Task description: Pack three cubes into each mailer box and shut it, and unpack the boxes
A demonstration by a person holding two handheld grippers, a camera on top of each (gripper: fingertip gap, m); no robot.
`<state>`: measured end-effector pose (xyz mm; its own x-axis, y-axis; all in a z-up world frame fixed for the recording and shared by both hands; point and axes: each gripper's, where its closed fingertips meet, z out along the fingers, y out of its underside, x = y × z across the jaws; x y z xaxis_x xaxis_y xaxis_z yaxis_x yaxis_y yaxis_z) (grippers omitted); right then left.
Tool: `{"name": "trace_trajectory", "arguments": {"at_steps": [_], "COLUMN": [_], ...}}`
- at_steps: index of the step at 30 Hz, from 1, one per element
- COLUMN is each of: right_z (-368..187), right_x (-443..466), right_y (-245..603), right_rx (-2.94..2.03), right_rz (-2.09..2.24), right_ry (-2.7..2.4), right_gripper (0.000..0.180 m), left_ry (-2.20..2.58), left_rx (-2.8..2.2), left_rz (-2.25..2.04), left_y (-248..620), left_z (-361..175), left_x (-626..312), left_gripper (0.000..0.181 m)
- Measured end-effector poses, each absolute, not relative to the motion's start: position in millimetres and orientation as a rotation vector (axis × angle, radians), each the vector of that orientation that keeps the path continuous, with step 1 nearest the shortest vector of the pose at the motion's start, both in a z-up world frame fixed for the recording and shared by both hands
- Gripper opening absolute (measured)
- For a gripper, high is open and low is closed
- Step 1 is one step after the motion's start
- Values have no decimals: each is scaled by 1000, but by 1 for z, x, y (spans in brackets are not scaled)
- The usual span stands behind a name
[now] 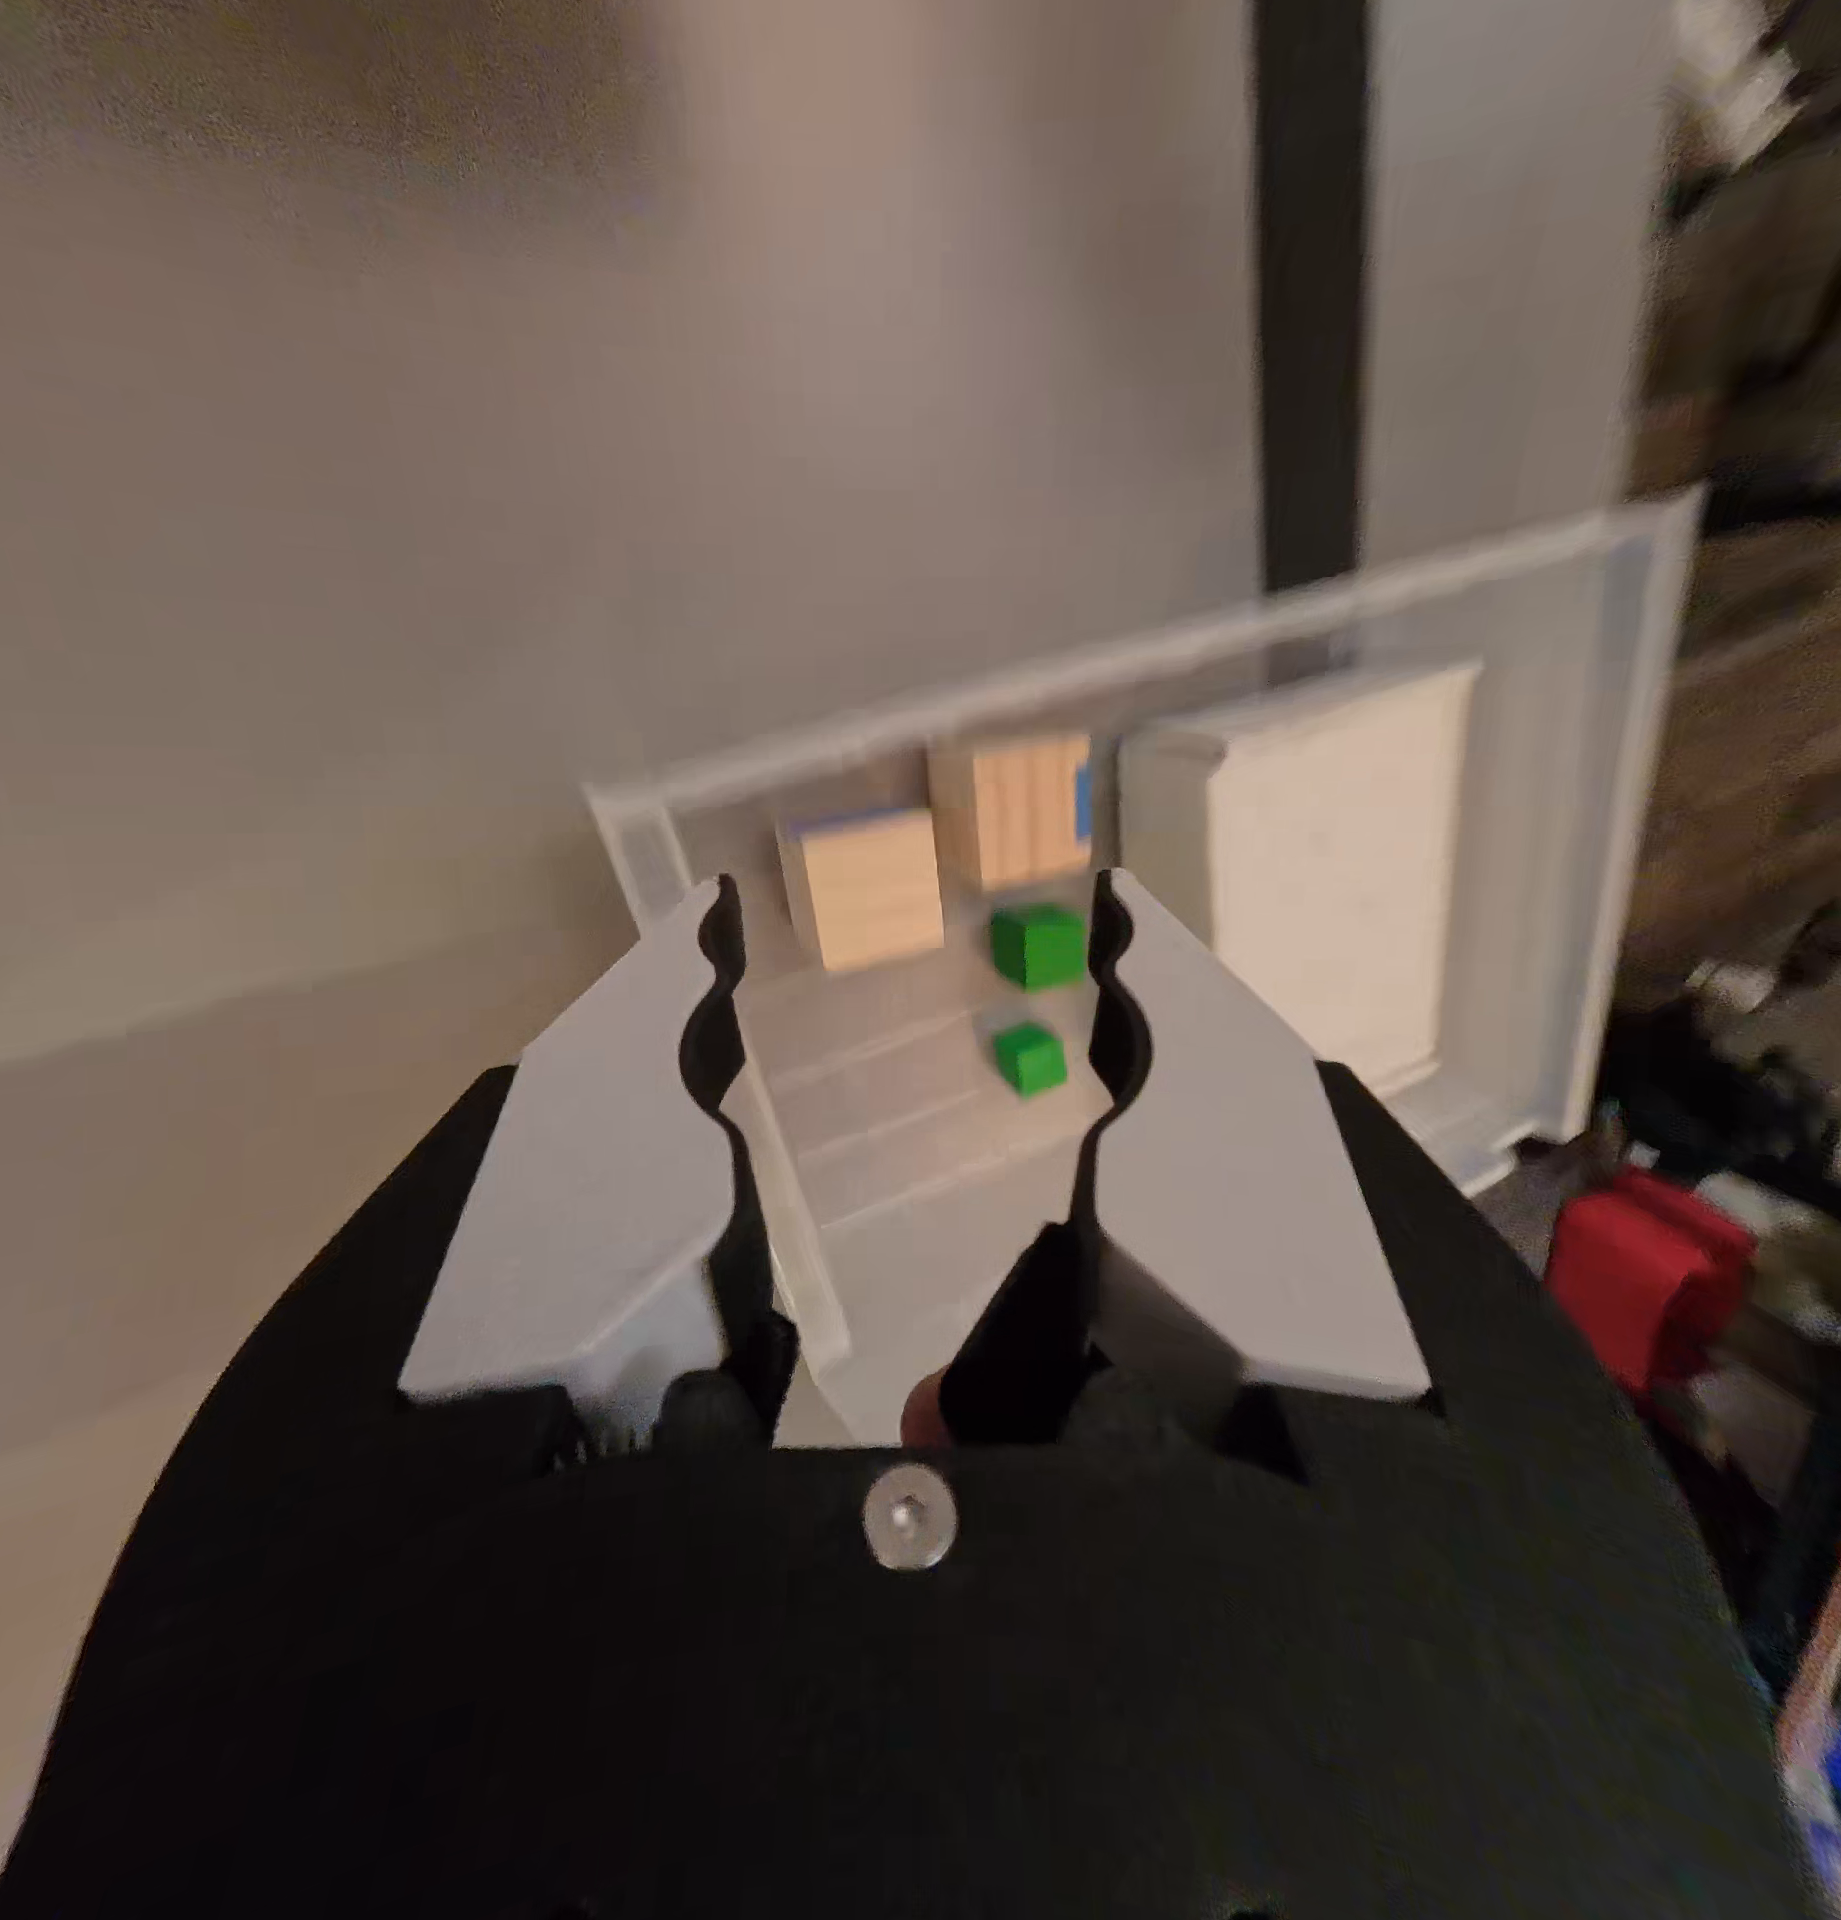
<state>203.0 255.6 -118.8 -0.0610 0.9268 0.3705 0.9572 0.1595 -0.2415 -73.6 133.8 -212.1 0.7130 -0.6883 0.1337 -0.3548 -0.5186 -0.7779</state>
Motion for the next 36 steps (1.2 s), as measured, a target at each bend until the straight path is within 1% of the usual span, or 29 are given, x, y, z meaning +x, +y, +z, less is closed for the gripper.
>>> {"name": "trace_trajectory", "arguments": {"at_steps": [2, 4, 6, 8, 10, 11, 13, 15, 17, 21, 23, 27, 30, 33, 36], "right_z": [-89, -80, -95, -124, -149, -162, -190, -212, -222, -234, -234, -212, -160, -100, -72], "right_x": [151, 101, 68, 43, 16, 6, -2, -1, -8, -11, -11, -9, 9, 58, 128], "right_y": [206, 157, 124, 98, 76, 68, 71, 67, 66, 61, 63, 78, 106, 149, 203], "right_rx": [-1631, -1527, -1551, -1597, -1656, -1693, -1769, -1833, -1873, -1895, -1864, -1790, -1731, -1727, -1721], "right_rz": [86, 211, 229, 238, 352, 402, 368, 369, 409, 428, 383, 366, 358, 299, 83], "right_ry": [-2007, -2027, -2059, -2125, -2156, -2172, -2195, -2249, -2240, -2279, -2289, -2207, -2042, -1864, -1818], "right_gripper": [60, 56, 55, 49, 45, 41, 36, 41, 42, 26, 26, 25, 25, 25, 25], "left_ry": [791, 794, 796, 796, 793, 794, 795, 803, 807, 809, 814, 813, 814, 813, 815], "left_rx": [-2154, -2152, -2152, -2151, -2150, -2150, -2149, -2144, -2144, -2144, -2145, -2144, -2144, -2144, -2145], "left_rz": [-558, -552, -539, -529, -532, -530, -526, -537, -541, -540, -521, -521, -523, -529, -533], "left_y": [134, 134, 134, 134, 134, 134, 134, 133, 132, 132, 132, 132, 132, 132, 132], "left_z": [-212, -212, -212, -212, -212, -212, -212, -212, -212, -212, -212, -212, -212, -212, -212], "left_x": [-73, -71, -72, -73, -73, -73, -73, -72, -71, -71, -71, -72, -73, -72, -71], "left_gripper": [15, 15, 15, 15, 15, 15, 15, 15, 15, 14, 14, 14, 14, 14, 14]}}
